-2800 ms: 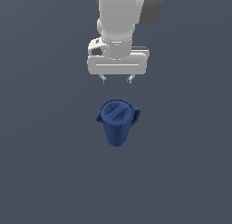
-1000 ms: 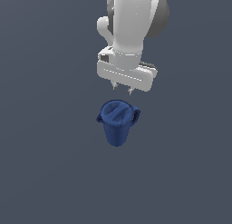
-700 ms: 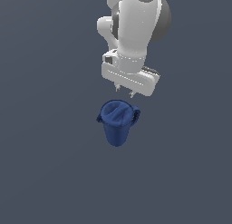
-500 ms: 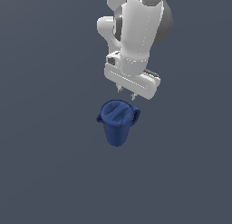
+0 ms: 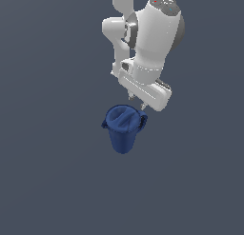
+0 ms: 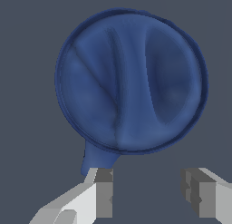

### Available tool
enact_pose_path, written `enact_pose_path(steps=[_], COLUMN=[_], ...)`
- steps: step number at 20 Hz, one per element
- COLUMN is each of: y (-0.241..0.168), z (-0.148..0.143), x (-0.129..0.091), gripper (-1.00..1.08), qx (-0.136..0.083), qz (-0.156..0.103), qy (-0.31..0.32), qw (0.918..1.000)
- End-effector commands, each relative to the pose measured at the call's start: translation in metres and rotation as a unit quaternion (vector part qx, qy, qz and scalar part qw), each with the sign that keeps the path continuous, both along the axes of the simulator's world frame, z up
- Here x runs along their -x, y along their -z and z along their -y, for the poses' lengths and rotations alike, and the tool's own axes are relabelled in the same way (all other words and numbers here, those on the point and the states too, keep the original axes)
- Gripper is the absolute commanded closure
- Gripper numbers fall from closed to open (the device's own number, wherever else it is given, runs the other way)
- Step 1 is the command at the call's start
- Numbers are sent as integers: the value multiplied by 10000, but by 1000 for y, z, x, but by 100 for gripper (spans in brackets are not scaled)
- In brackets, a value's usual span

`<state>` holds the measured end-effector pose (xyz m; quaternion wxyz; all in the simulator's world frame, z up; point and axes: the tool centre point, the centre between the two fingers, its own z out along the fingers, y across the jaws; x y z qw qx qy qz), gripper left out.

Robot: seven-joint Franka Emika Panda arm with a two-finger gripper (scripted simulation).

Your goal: Pick up the object and move it to a goal position.

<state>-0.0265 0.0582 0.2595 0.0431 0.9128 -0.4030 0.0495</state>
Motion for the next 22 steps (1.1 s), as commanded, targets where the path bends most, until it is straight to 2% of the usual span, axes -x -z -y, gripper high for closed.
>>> enact_pose_path(steps=[1,11,22], y=[3,13,22], z=[-4,-22,-42], x=[-2,-10,-17], gripper=[-20,-20,-20], qx=[33,153,241], qz=[64,356,753], qy=[259,1247,2268], qw=[9996,9914,9707])
